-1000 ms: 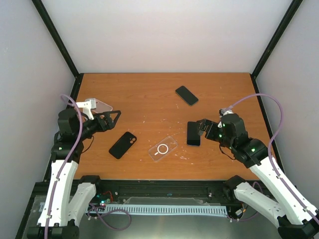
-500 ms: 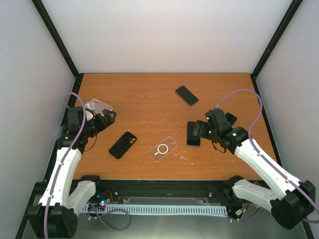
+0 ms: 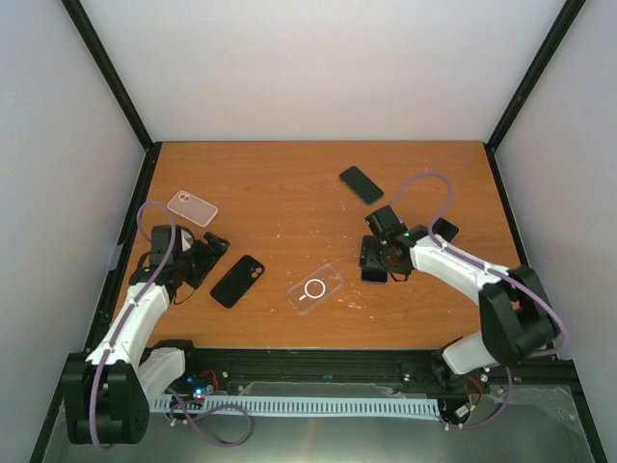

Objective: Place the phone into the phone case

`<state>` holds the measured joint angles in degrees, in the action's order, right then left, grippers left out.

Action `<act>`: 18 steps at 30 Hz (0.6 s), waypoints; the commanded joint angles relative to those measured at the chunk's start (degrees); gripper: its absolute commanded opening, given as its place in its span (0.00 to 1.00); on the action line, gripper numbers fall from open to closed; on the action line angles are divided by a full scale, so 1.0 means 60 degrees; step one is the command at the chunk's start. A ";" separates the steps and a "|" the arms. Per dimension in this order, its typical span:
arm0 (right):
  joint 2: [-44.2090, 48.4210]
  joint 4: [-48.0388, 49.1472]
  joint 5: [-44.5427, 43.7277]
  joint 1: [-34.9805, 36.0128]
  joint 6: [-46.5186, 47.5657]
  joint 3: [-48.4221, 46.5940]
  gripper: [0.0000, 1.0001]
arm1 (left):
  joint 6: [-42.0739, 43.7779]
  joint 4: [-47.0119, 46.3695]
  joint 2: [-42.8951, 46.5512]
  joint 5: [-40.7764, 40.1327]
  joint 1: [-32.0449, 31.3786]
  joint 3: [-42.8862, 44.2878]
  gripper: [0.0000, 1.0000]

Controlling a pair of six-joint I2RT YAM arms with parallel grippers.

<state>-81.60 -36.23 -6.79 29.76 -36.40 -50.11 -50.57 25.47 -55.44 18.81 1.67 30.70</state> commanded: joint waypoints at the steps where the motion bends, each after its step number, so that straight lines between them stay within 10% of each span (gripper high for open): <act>1: -0.0883 0.0273 -0.0305 -0.0060 0.0295 -0.0594 0.85 | 0.0596 -0.0857 0.0085 0.1121 0.0051 0.0255 0.99; 18: -0.2777 0.0426 -0.0686 -0.0067 0.0678 -0.1229 0.84 | 0.0162 -0.1588 -0.0442 0.1761 -0.2282 -0.0227 0.68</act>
<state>-96.84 -34.92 -10.02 29.74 -32.42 -56.23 -46.78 19.27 -55.77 30.00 -6.66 29.08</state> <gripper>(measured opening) 0.840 0.710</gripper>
